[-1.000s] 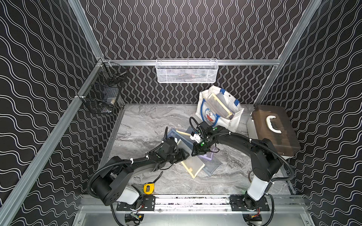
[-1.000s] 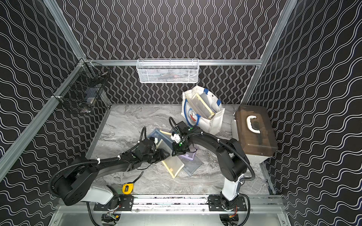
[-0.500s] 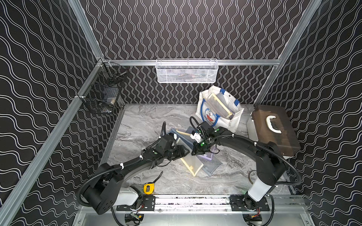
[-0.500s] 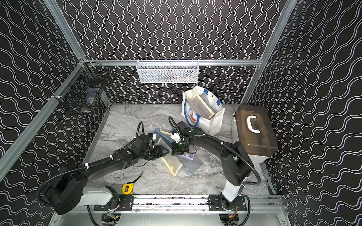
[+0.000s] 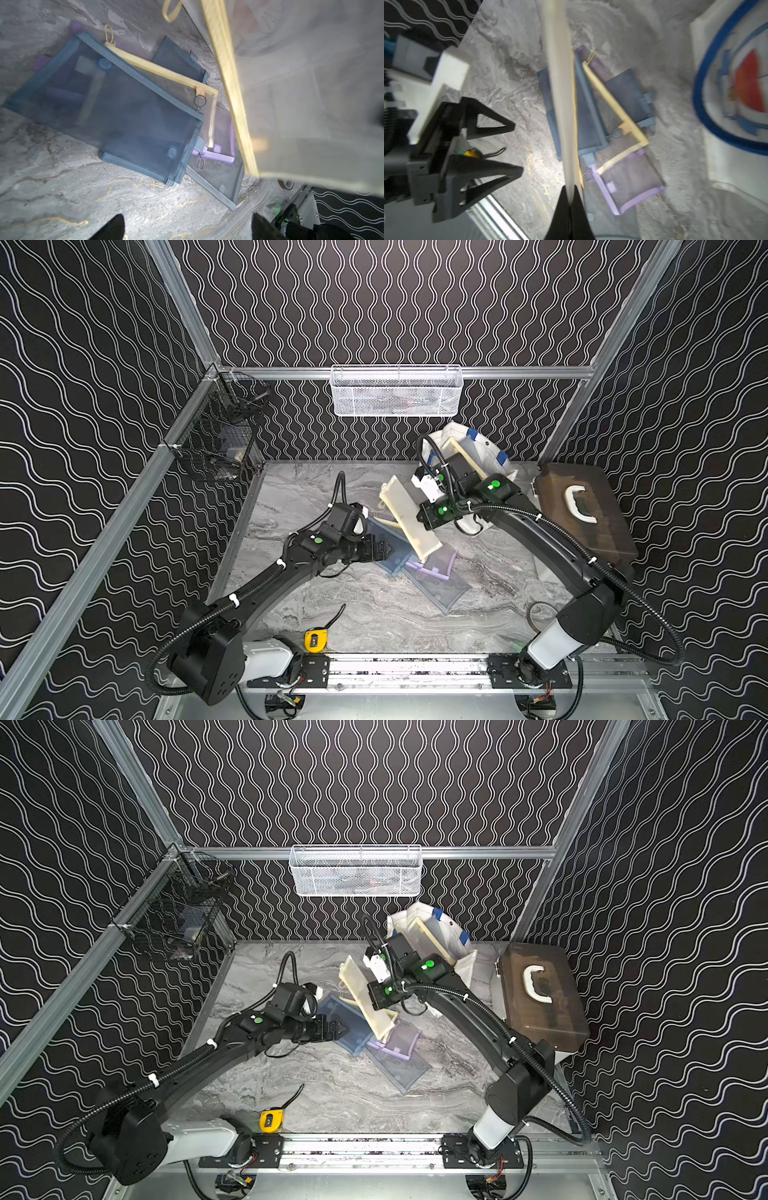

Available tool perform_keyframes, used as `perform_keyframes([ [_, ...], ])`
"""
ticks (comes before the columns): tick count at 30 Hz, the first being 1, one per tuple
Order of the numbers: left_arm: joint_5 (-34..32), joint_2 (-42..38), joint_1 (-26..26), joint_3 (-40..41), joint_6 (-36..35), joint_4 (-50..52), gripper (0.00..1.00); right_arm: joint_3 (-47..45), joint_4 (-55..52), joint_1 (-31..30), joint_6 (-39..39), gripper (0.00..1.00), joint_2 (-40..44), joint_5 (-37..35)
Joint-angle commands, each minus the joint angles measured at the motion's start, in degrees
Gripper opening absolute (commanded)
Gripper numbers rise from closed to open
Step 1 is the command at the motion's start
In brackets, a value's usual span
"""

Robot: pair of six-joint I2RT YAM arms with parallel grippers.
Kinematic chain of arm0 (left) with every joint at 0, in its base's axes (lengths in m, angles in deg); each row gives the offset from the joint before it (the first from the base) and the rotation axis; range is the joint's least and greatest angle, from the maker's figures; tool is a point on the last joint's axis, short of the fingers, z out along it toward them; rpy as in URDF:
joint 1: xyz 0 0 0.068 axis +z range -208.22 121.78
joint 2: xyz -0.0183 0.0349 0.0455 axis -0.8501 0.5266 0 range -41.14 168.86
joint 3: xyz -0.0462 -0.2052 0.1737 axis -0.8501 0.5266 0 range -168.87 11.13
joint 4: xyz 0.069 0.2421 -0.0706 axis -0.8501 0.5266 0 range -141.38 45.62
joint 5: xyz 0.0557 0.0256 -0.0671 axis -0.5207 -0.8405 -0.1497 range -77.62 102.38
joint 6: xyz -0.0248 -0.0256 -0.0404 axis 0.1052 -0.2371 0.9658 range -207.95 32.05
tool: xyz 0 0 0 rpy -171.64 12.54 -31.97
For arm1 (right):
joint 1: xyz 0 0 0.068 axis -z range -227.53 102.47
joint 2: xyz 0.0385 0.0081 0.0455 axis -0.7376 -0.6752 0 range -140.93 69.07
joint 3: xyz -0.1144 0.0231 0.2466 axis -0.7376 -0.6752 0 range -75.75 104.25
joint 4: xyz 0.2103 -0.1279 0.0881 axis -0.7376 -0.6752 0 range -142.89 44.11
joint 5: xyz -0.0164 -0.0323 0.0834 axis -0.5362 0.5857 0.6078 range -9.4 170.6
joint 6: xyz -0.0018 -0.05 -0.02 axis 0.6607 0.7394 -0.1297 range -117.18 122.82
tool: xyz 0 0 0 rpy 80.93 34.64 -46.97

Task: Put the pencil pouch into the canvas bag
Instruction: Pick up the pencil pouch, then place the pencil pouch in the canvas bag.

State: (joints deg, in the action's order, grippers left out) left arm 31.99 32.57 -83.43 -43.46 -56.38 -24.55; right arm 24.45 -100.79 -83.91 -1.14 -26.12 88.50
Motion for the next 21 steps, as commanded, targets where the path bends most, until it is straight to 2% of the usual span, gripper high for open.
perform_keyframes([
  [1,1.9,-0.3,1.4,-1.4,-5.9,5.2,0.99,5.0,-4.0,2.0,4.1,0.0,-1.0,-5.2],
  [6,3.0,-1.9,2.0,1.0,-4.1,2.6,0.99,15.6,-5.2,9.7,5.6,0.0,-3.4,-6.3],
  [11,3.7,-1.6,2.2,1.1,-4.3,3.1,0.99,22.2,-3.7,16.4,8.9,0.0,-5.3,-7.7],
  [21,2.5,-3.3,2.2,1.6,-3.5,4.3,0.99,30.6,1.6,24.1,14.8,0.0,-12.3,-9.6],
])
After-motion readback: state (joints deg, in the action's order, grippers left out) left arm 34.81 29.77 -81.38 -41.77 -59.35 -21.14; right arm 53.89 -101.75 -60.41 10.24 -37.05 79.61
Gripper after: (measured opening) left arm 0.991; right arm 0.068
